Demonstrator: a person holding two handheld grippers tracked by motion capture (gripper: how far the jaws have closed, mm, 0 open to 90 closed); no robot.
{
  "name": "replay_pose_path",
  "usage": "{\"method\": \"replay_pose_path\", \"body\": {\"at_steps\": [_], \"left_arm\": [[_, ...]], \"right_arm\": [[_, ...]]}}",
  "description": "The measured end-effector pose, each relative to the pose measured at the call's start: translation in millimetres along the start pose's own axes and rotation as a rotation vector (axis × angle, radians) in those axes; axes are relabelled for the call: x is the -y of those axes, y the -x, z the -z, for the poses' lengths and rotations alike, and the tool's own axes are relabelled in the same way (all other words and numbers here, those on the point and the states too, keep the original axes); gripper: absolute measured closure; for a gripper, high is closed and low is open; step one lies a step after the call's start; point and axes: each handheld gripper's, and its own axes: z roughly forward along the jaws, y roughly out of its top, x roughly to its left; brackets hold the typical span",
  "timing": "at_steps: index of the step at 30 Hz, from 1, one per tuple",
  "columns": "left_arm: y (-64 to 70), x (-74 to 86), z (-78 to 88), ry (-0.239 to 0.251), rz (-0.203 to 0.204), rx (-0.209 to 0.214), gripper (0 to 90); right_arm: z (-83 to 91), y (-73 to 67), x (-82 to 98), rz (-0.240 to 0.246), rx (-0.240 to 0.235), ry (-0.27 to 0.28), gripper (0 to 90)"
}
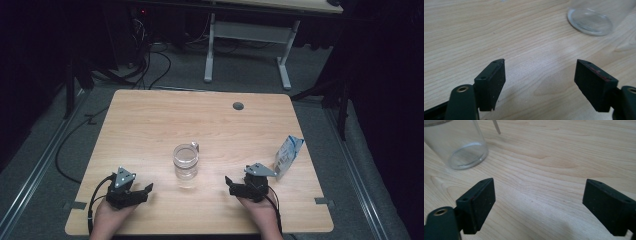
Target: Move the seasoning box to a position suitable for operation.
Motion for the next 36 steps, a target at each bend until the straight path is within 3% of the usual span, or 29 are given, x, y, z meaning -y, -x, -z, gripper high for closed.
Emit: {"method": "replay_pose_path", "body": {"at_steps": [2, 4, 5, 7, 13, 18, 21, 23, 25, 29, 32, 33, 36], "left_arm": [[1.0, 1.6, 2.1, -0.006, -0.017, 0.008, 25.9], [1.1, 0.6, 2.1, -0.010, -0.004, 0.006, 27.0], [-0.2, -2.6, 2.0, -0.007, 0.030, 0.020, 28.9], [0.3, -5.2, 1.4, -0.002, 0.052, 0.039, 32.7], [11.0, -7.4, -4.3, -0.007, 0.058, 0.083, 38.9], [20.8, -9.7, -5.2, 0.023, 0.056, 0.076, 39.8], [27.3, -17.5, -3.4, 0.023, 0.101, 0.080, 40.1], [30.7, -21.9, -4.1, 0.014, 0.110, 0.086, 41.3], [35.1, -26.2, -5.7, 0.015, 0.094, 0.077, 41.9], [45.1, -38.3, -6.2, 0.040, 0.109, 0.085, 42.3], [50.8, -42.1, -6.1, 0.051, 0.086, 0.086, 43.2], [55.8, -44.9, -7.0, 0.052, 0.060, 0.087, 43.1], [61.3, -50.4, -9.1, 0.063, 0.046, 0.092, 42.3]], "right_arm": [[4.2, 2.8, 1.3, -0.006, 0.002, 0.006, 15.6], [5.7, 4.6, 2.2, 0.000, 0.007, 0.007, 16.2], [7.9, 8.1, 4.3, -0.007, 0.015, 0.006, 18.8], [10.5, 11.1, 5.9, -0.011, 0.017, 0.009, 20.2], [15.2, 16.5, 9.8, -0.013, 0.009, 0.012, 21.7], [15.8, 19.0, 11.1, 0.014, 0.009, 0.007, 21.8], [17.1, 19.8, 13.3, 0.034, 0.004, 0.008, 22.6], [17.4, 20.2, 13.3, 0.041, -0.003, 0.005, 22.9], [18.0, 19.5, 12.4, 0.054, -0.013, 0.012, 23.6], [20.1, 20.6, 7.9, 0.055, -0.023, 0.027, 24.5], [19.9, 21.0, 7.2, 0.056, -0.030, 0.035, 24.9], [17.8, 20.5, 7.7, 0.063, -0.024, 0.026, 24.9], [15.8, 19.6, 9.1, 0.065, -0.027, 0.013, 25.5]]}}
